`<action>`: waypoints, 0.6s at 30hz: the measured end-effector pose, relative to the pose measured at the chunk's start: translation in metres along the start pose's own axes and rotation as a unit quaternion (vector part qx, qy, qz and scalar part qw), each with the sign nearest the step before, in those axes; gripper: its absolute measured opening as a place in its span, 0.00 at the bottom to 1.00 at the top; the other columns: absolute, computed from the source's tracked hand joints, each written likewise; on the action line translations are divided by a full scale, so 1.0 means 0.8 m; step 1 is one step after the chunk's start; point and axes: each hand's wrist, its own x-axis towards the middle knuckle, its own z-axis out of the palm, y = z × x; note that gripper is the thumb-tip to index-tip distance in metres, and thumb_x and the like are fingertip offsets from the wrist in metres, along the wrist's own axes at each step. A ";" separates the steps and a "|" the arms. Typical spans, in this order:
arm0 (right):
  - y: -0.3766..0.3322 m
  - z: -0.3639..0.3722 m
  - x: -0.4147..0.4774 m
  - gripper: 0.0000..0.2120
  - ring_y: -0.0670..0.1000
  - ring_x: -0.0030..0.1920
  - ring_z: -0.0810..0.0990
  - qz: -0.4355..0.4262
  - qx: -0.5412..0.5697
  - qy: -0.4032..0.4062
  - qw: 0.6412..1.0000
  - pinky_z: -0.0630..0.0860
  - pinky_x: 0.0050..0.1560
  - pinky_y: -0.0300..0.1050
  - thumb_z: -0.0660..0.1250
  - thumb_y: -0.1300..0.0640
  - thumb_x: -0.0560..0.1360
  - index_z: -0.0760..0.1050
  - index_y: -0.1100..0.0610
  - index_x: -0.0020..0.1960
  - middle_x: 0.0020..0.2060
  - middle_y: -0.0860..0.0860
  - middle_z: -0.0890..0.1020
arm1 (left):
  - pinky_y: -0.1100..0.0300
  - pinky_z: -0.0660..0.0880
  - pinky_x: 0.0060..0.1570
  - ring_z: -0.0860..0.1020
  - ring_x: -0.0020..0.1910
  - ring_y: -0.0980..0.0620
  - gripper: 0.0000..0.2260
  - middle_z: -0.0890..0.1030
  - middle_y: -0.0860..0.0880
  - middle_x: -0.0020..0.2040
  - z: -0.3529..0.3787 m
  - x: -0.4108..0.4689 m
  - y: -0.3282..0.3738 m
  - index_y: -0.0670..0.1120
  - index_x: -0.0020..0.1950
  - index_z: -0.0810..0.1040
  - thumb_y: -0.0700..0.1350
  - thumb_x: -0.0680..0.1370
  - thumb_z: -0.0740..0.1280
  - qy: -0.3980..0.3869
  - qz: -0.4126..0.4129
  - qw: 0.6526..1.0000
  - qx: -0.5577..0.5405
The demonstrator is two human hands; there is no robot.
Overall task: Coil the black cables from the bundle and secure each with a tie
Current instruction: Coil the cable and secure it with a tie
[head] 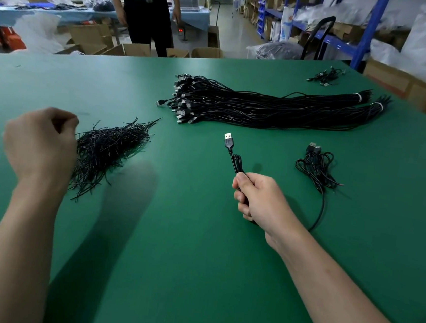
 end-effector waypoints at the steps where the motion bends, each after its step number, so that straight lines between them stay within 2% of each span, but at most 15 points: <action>1: 0.000 0.000 -0.001 0.14 0.44 0.25 0.65 -0.001 0.002 -0.002 1.000 0.63 0.26 0.35 0.58 0.53 0.85 0.74 0.57 0.44 0.29 0.46 0.72 | 0.42 0.80 0.55 0.83 0.48 0.38 0.13 0.86 0.41 0.50 -0.005 0.002 0.003 0.45 0.58 0.84 0.49 0.79 0.67 0.001 0.001 1.000 -0.014; 4: -0.003 0.002 -0.001 0.14 0.44 0.26 0.65 -0.019 0.011 -0.017 1.000 0.63 0.27 0.35 0.58 0.53 0.85 0.74 0.58 0.44 0.29 0.46 0.71 | 0.50 0.80 0.57 0.84 0.47 0.47 0.13 0.87 0.45 0.49 -0.019 -0.008 0.035 0.47 0.58 0.85 0.52 0.78 0.68 -0.009 0.027 0.997 -0.078; 5: -0.004 0.003 -0.001 0.14 0.44 0.26 0.65 -0.030 0.014 -0.026 0.999 0.63 0.27 0.35 0.58 0.53 0.85 0.73 0.58 0.45 0.29 0.46 0.71 | 0.56 0.81 0.54 0.84 0.45 0.53 0.11 0.87 0.48 0.47 -0.017 -0.019 0.055 0.48 0.55 0.86 0.51 0.78 0.70 -0.037 0.047 0.991 -0.118; 7: -0.007 0.007 -0.002 0.14 0.45 0.27 0.66 -0.051 0.022 -0.043 0.998 0.64 0.28 0.34 0.57 0.53 0.86 0.73 0.57 0.45 0.30 0.46 0.71 | 0.66 0.79 0.48 0.83 0.40 0.61 0.03 0.86 0.55 0.42 -0.001 -0.056 0.098 0.53 0.49 0.86 0.47 0.77 0.74 -0.142 0.089 0.965 -0.200; 9: -0.008 0.010 -0.003 0.14 0.45 0.27 0.67 -0.065 0.038 -0.054 0.996 0.64 0.28 0.35 0.57 0.52 0.86 0.73 0.56 0.45 0.30 0.46 0.71 | 0.67 0.78 0.46 0.84 0.39 0.60 0.05 0.86 0.56 0.39 0.023 -0.100 0.126 0.53 0.47 0.85 0.43 0.77 0.75 -0.237 0.133 0.931 -0.243; 11: -0.007 0.010 -0.004 0.13 0.46 0.27 0.67 -0.069 0.057 -0.059 0.994 0.64 0.29 0.36 0.57 0.51 0.85 0.73 0.55 0.46 0.30 0.45 0.71 | 0.68 0.78 0.46 0.84 0.39 0.59 0.07 0.86 0.56 0.38 0.041 -0.133 0.137 0.54 0.45 0.85 0.41 0.77 0.74 -0.290 0.150 0.904 -0.275; 15: -0.003 0.008 -0.003 0.13 0.46 0.27 0.66 -0.067 0.077 -0.077 0.992 0.62 0.30 0.40 0.57 0.52 0.86 0.73 0.57 0.47 0.29 0.46 0.71 | 0.71 0.76 0.46 0.84 0.42 0.59 0.10 0.85 0.60 0.42 0.054 -0.152 0.135 0.55 0.45 0.83 0.39 0.78 0.73 -0.313 0.179 0.878 -0.315; 18: 0.000 0.008 0.000 0.15 0.46 0.27 0.66 -0.048 0.077 -0.083 0.992 0.63 0.29 0.38 0.57 0.52 0.86 0.75 0.63 0.52 0.29 0.45 0.71 | 0.70 0.76 0.48 0.84 0.44 0.57 0.09 0.86 0.61 0.45 0.055 -0.154 0.130 0.52 0.46 0.82 0.38 0.78 0.72 -0.329 0.198 0.866 -0.322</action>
